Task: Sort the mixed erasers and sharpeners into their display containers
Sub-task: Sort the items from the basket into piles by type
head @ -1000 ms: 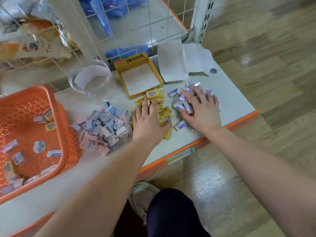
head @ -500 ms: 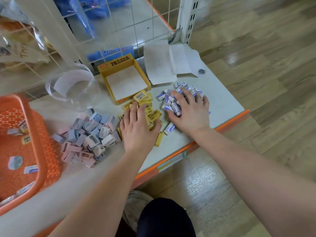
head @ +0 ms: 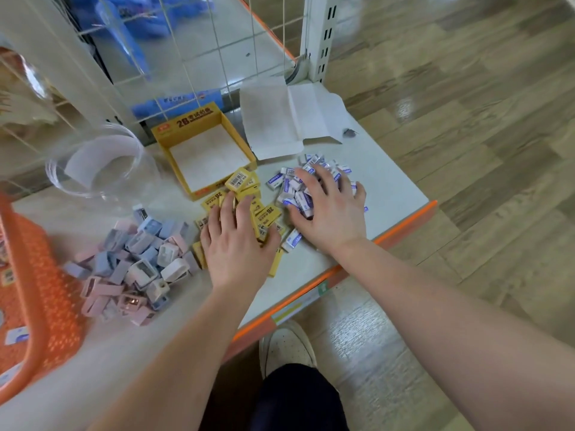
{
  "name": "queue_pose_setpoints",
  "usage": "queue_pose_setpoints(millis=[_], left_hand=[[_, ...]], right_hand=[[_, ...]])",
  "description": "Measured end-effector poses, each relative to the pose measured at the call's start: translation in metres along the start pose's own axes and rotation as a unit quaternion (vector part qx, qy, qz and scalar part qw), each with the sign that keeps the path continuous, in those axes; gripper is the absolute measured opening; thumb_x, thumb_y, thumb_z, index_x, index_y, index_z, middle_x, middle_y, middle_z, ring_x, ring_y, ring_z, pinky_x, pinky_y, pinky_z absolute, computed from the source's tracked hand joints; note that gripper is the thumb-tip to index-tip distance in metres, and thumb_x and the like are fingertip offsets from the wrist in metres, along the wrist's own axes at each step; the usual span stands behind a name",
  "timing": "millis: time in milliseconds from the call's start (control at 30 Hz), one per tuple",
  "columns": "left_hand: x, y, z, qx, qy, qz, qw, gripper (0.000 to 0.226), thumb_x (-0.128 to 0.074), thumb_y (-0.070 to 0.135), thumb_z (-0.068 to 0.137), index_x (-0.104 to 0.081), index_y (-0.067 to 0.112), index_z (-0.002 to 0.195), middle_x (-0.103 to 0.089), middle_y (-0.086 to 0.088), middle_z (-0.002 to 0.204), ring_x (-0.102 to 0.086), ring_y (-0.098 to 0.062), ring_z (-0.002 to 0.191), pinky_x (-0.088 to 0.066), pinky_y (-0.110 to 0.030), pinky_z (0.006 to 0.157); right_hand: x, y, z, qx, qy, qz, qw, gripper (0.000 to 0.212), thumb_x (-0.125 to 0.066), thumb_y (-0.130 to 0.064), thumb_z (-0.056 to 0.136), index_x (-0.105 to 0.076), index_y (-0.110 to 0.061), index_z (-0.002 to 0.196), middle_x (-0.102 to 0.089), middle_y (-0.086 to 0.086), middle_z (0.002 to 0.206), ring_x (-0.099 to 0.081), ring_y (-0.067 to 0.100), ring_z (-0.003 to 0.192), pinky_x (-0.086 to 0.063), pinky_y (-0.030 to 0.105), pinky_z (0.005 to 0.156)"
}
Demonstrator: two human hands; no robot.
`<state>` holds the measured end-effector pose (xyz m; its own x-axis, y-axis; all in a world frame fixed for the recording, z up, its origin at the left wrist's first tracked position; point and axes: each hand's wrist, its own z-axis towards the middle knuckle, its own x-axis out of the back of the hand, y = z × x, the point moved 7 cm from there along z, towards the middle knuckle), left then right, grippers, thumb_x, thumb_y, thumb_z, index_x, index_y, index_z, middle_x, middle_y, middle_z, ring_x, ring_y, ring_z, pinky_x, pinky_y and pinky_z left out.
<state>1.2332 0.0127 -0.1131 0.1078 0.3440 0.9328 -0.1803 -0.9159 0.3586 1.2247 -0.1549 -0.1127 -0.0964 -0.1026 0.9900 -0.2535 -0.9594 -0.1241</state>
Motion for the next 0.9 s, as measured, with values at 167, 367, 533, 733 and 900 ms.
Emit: queue_pose_setpoints(millis=[167,367,533,733,900], left_hand=[[0.010,-0.002,0.000,0.009,0.038,-0.038,0.999,0.076,-0.044,0.059,0.084,-0.021,0.020,0.145,-0.021,-0.004,0.154,-0.018,-0.026,0.142,-0.017,-0.048,0.114],[0.047,0.041,0.070,-0.085,0.110,-0.022,0.990,0.050,-0.050,0.030,0.090,-0.039,0.018,0.137,-0.034,-0.004,0.147,-0.024,-0.022,0.139,-0.014,-0.039,0.115],[0.026,0.063,0.131,-0.129,-0.012,0.117,0.985,0.037,-0.049,0.028,0.093,-0.052,0.024,0.129,-0.050,-0.001,0.137,-0.040,-0.025,0.129,-0.014,-0.046,0.114],[0.012,0.085,0.145,-0.152,-0.030,0.169,0.973,0.028,-0.047,0.037,0.095,-0.061,0.029,0.118,-0.066,-0.005,0.112,-0.056,-0.029,0.106,-0.041,-0.038,0.093],[-0.004,0.101,0.158,-0.119,-0.040,0.057,0.990,0.029,-0.055,0.041,0.091,-0.061,0.029,0.117,-0.064,0.000,0.113,-0.058,-0.022,0.103,-0.044,-0.029,0.075]], right_hand=[[-0.001,0.001,-0.003,-0.003,0.017,0.011,1.000,0.062,-0.031,-0.060,0.082,-0.037,-0.034,0.137,-0.041,0.000,0.144,-0.043,0.039,0.124,-0.028,0.061,0.099],[0.000,0.003,-0.002,0.000,-0.007,0.041,0.999,0.060,-0.037,-0.060,0.088,-0.028,-0.037,0.142,-0.028,-0.004,0.151,-0.027,0.037,0.136,-0.017,0.061,0.105],[0.001,0.003,-0.001,-0.002,0.004,0.041,0.999,0.059,-0.037,-0.057,0.084,-0.035,-0.035,0.139,-0.038,-0.002,0.147,-0.035,0.037,0.132,-0.023,0.061,0.103],[0.002,0.001,-0.002,0.007,0.063,0.042,0.997,0.056,-0.043,-0.054,0.080,-0.047,-0.031,0.132,-0.051,0.001,0.136,-0.047,0.039,0.122,-0.032,0.063,0.096],[0.004,0.001,-0.003,0.011,0.072,0.054,0.996,0.055,-0.049,-0.053,0.079,-0.051,-0.030,0.129,-0.051,0.003,0.136,-0.048,0.040,0.121,-0.033,0.063,0.095]])
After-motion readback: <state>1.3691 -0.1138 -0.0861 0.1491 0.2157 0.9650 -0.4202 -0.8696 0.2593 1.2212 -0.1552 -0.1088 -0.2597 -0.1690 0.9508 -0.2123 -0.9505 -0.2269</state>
